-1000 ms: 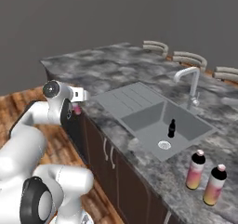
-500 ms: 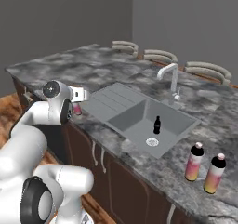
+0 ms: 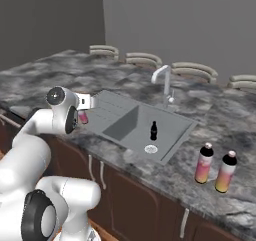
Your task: Place the large bottle from the dining counter next to the other large bottle outside the sink, and place the small bottle from the dining counter next to the other small bottle inside the sink.
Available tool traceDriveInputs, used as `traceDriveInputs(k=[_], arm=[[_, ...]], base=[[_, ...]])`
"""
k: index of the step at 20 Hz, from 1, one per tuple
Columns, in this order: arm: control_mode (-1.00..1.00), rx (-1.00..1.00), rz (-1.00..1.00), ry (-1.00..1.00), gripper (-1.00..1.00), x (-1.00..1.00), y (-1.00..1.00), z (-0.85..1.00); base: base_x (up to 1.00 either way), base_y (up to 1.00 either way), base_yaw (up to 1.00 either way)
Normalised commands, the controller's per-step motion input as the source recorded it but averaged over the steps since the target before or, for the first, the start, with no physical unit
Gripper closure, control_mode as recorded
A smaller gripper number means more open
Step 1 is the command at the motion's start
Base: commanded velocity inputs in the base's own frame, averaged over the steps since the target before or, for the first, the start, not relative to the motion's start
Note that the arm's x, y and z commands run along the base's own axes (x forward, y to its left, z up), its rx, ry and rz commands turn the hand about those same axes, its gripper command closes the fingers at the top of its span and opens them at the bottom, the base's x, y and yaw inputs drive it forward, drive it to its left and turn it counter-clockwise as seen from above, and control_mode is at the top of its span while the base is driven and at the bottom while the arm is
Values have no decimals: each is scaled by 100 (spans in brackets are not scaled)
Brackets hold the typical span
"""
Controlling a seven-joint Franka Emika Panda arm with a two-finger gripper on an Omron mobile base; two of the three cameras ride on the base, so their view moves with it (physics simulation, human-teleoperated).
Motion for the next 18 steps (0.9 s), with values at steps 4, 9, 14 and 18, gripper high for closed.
traceDriveInputs(k=[4, 9, 14, 18], arm=[[100, 0, 0, 0, 100, 0, 0, 0], [100, 0, 0, 0, 100, 0, 0, 0], [100, 0, 0, 0, 100, 0, 0, 0], [100, 0, 0, 0, 100, 0, 0, 0]], base=[[0, 25, -31], [0, 16, -28], [0, 20, -28], [0, 25, -29]])
